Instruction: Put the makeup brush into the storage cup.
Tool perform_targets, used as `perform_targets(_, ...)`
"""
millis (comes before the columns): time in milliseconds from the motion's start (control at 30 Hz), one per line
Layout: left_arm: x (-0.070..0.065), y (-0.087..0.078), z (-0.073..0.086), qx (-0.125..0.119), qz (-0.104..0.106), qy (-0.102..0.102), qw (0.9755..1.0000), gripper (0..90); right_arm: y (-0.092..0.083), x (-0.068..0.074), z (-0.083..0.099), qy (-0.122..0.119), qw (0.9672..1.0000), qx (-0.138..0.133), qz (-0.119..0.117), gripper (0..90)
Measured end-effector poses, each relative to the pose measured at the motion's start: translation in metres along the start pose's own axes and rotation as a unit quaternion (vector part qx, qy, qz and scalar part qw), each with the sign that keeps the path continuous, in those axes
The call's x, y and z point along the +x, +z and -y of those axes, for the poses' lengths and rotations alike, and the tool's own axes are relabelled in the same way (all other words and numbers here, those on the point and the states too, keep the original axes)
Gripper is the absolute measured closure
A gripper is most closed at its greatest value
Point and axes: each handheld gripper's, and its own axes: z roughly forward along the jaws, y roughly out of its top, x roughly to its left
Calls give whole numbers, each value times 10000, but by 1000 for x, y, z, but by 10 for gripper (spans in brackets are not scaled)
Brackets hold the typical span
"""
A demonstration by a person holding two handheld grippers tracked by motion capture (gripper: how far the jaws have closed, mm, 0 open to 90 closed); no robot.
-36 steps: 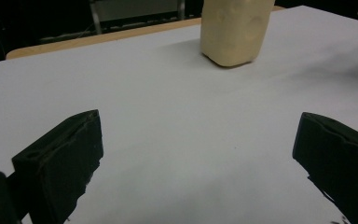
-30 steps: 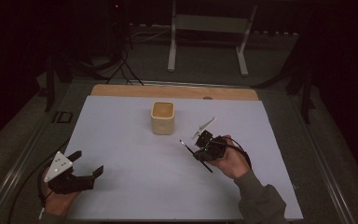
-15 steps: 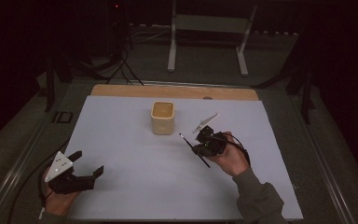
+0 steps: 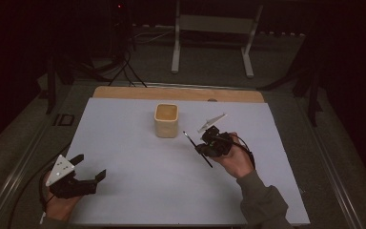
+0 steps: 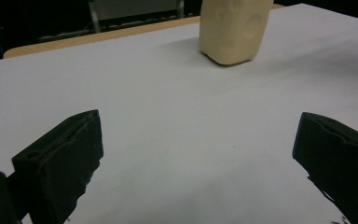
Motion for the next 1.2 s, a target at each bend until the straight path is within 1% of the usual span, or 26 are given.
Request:
perform_targets(100,0,0,0,4,0,6,10000,27,-1,-2,0,8,10000,-86,2,858)
perform_targets(133,0,0,0,4,0,7,10000,26,-3,-3,-1,36,9998,-182,26,858)
perform_targets(167,0,0,0,2,-1,4,10000,27,-3,-4,-1,28,9998,-211,49,858)
perform_targets(267,0,0,0,7,1,7,10000,27,-5,-7,-1,102,9994,-322,75,858)
perform_targets(567,0,0,0,5,2,5,10000,27,-9,-12,-2,233,9973,-681,126,858)
perform_targets(667,0,0,0,9,2,5,10000,27,-10,-14,-3,256,9969,-737,73,858)
perform_targets(733,0,0,0,8,3,5,10000,27,-10,-16,-4,282,9968,-748,78,858)
perform_targets(1200,0,0,0,17,4,-1,10000,26,-12,-21,-9,348,9924,-1173,109,858)
